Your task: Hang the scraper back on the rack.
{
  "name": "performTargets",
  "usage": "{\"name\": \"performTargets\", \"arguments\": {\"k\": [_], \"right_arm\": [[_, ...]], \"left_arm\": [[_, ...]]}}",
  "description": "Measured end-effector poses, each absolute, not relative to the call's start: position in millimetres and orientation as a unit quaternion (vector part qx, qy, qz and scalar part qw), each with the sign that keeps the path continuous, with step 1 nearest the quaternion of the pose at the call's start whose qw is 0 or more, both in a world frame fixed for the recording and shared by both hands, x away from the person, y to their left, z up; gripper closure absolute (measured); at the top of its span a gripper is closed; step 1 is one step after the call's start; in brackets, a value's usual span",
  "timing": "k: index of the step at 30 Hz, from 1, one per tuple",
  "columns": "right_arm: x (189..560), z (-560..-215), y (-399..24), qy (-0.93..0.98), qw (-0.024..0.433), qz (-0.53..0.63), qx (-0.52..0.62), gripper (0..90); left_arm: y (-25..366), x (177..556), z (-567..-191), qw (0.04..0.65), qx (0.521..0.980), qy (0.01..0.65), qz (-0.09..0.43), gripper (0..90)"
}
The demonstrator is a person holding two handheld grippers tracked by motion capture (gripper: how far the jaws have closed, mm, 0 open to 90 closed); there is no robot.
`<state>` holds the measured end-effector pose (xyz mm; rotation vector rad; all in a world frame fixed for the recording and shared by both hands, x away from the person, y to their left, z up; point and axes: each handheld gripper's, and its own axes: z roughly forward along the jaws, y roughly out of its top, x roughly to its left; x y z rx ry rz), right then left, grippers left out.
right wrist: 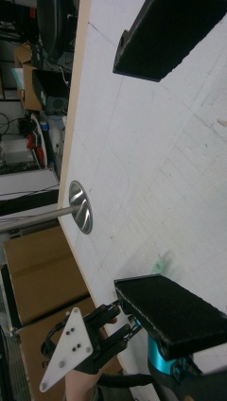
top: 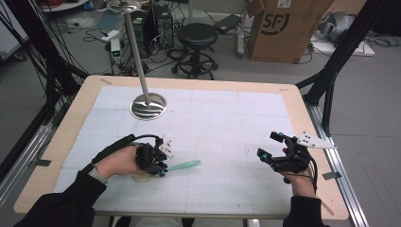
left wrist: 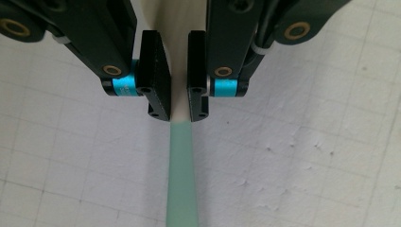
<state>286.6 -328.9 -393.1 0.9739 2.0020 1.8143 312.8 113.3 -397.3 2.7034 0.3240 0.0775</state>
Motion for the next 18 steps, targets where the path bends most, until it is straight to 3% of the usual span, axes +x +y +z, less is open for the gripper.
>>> {"name": "performTargets", "arguments": {"k": [9,18], "right_arm": [[286.0,-393.3,-327.6,0.693,0.135,0.623,0.336,0.3],[285.9,-394.8,-327.5,0.693,0.133,0.622,0.339,0.3]], "left_arm": [[151.2,314.2,-385.4,0.277,0.944,0.171,0.064,80.0],[193.7,318.9,-371.3,0.383,0.887,0.231,0.115,80.0]]}}
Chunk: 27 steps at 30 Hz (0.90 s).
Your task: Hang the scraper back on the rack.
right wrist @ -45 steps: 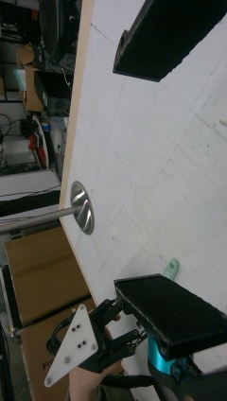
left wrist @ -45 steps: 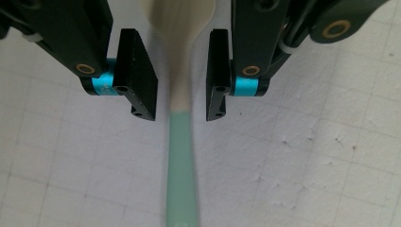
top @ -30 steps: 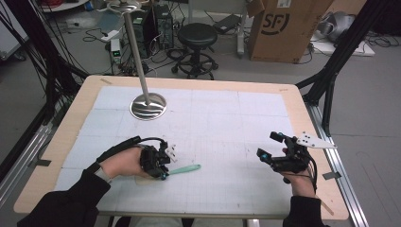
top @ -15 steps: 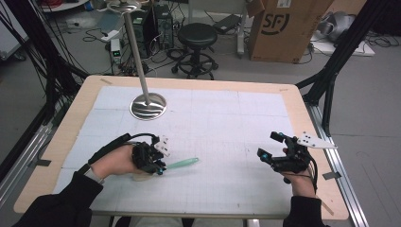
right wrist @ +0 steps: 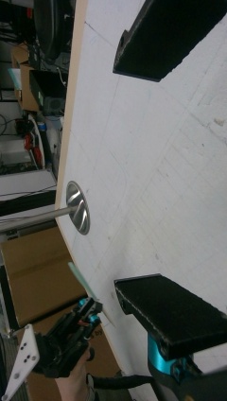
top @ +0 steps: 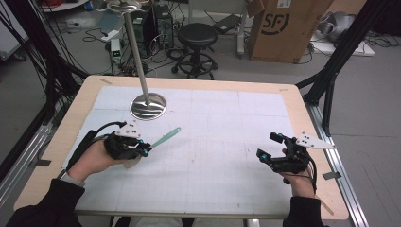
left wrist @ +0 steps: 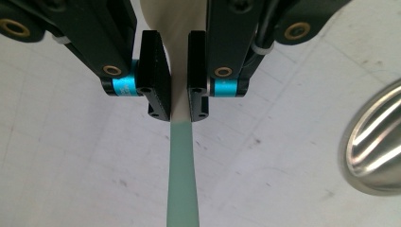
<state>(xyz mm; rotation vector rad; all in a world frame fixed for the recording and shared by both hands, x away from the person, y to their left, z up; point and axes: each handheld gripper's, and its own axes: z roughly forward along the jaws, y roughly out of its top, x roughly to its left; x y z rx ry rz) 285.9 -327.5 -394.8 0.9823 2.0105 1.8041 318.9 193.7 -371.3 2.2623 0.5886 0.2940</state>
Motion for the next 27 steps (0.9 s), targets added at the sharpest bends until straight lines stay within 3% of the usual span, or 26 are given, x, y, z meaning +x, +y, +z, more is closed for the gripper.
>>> {"name": "performTargets", "arguments": {"k": [19,27], "right_arm": [[283.2,-394.0,-333.6,0.681,0.131,0.636,0.338,0.3],[282.3,-392.9,-336.7,0.677,0.135,0.64,0.338,0.3]], "left_arm": [[249.8,334.2,-354.3,0.517,0.786,0.313,0.129,80.0],[264.4,341.6,-333.8,0.525,0.776,0.317,0.145,80.1]]}}
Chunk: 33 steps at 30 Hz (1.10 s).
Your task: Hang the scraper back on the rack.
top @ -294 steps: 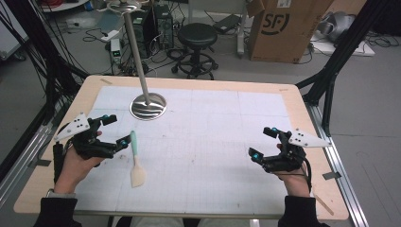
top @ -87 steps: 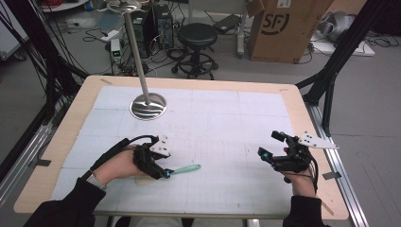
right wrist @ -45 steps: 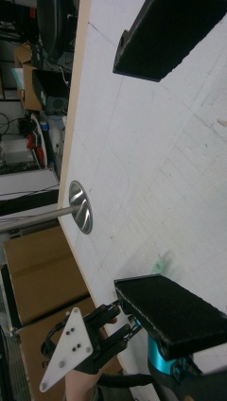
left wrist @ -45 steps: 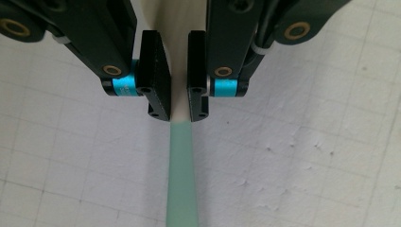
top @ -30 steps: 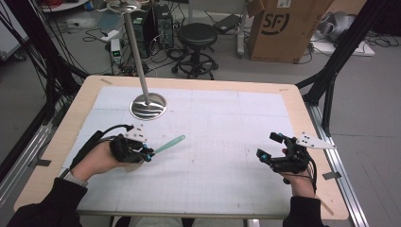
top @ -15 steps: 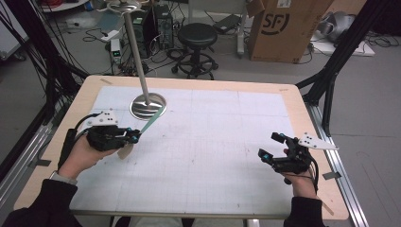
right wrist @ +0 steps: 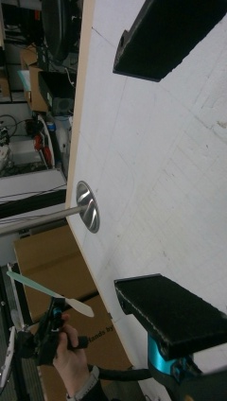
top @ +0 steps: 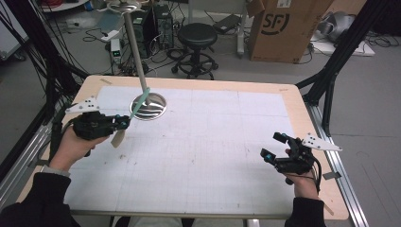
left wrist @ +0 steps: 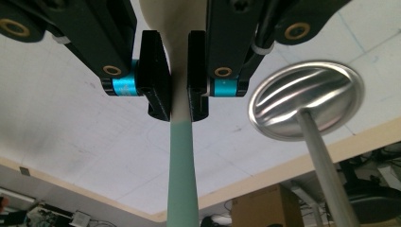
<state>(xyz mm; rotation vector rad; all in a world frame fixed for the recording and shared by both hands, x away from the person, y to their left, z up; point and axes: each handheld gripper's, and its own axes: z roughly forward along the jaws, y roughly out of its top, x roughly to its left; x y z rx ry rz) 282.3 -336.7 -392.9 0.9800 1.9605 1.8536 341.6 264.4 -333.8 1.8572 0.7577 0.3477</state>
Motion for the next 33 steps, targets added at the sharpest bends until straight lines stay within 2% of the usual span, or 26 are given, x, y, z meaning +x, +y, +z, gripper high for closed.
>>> {"name": "performTargets", "arguments": {"k": [11,33], "right_arm": [[282.9,-393.3,-335.9,0.679,0.132,0.638,0.337,0.3],[283.1,-391.8,-338.4,0.679,0.136,0.634,0.343,0.3]], "left_arm": [[286.9,352.1,-304.4,0.508,0.78,0.322,0.173,80.1],[319.5,370.6,-250.6,0.533,0.75,0.321,0.224,80.1]]}}
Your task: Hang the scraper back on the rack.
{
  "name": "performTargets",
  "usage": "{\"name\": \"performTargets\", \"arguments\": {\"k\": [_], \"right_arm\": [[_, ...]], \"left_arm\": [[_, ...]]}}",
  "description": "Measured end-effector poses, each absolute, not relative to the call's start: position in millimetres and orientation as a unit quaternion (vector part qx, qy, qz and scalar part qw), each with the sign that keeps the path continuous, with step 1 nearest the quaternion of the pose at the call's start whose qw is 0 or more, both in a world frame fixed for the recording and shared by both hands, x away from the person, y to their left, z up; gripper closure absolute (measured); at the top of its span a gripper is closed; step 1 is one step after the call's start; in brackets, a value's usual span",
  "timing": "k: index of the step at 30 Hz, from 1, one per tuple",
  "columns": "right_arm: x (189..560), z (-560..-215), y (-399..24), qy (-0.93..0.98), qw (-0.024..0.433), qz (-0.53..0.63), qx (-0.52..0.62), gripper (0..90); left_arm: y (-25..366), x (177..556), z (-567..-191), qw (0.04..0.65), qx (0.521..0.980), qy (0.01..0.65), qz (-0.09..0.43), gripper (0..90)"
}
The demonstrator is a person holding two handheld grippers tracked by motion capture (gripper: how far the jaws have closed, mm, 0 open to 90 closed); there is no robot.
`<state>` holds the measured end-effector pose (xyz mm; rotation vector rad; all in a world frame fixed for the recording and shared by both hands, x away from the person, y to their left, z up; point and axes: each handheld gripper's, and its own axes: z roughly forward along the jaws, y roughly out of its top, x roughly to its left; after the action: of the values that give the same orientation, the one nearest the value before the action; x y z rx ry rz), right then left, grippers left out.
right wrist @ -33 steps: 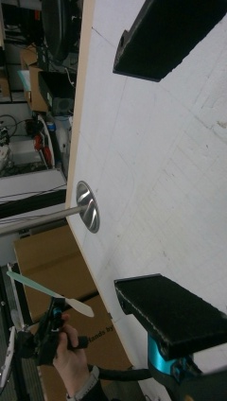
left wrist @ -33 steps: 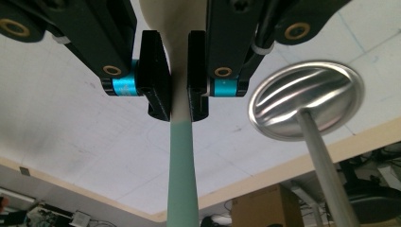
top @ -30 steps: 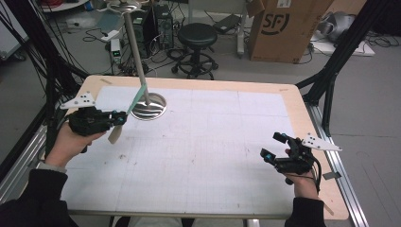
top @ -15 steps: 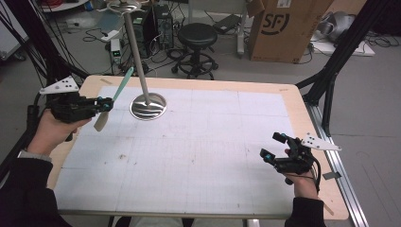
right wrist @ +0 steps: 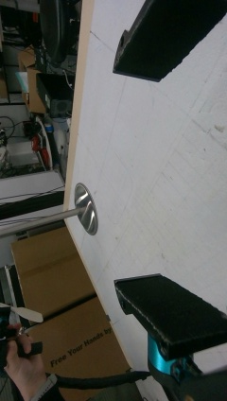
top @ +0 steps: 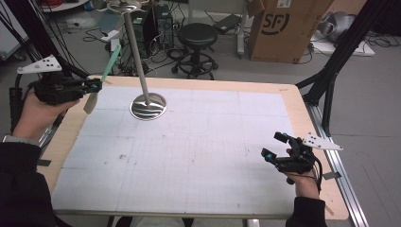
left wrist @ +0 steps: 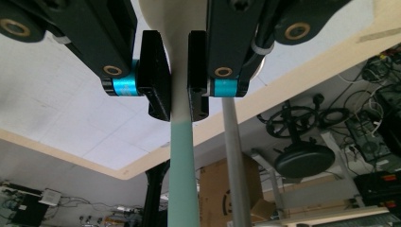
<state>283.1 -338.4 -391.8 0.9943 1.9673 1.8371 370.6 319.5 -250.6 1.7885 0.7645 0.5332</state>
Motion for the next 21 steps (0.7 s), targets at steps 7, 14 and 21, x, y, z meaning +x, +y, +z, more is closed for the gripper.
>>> {"name": "performTargets", "arguments": {"k": [7,14,21], "right_arm": [[284.5,-392.7,-337.2,0.683,0.133,0.631,0.343,0.3],[286.1,-393.8,-337.9,0.686,0.13,0.629,0.342,0.3],[289.1,-394.8,-339.1,0.683,0.129,0.629,0.347,0.3]], "left_arm": [[333.5,373.3,-241.5,0.548,0.733,0.328,0.235,80.1],[337.8,379.0,-237.5,0.571,0.712,0.33,0.24,80.2],[343.8,383.4,-223.9,0.576,0.702,0.336,0.249,80.2]]}}
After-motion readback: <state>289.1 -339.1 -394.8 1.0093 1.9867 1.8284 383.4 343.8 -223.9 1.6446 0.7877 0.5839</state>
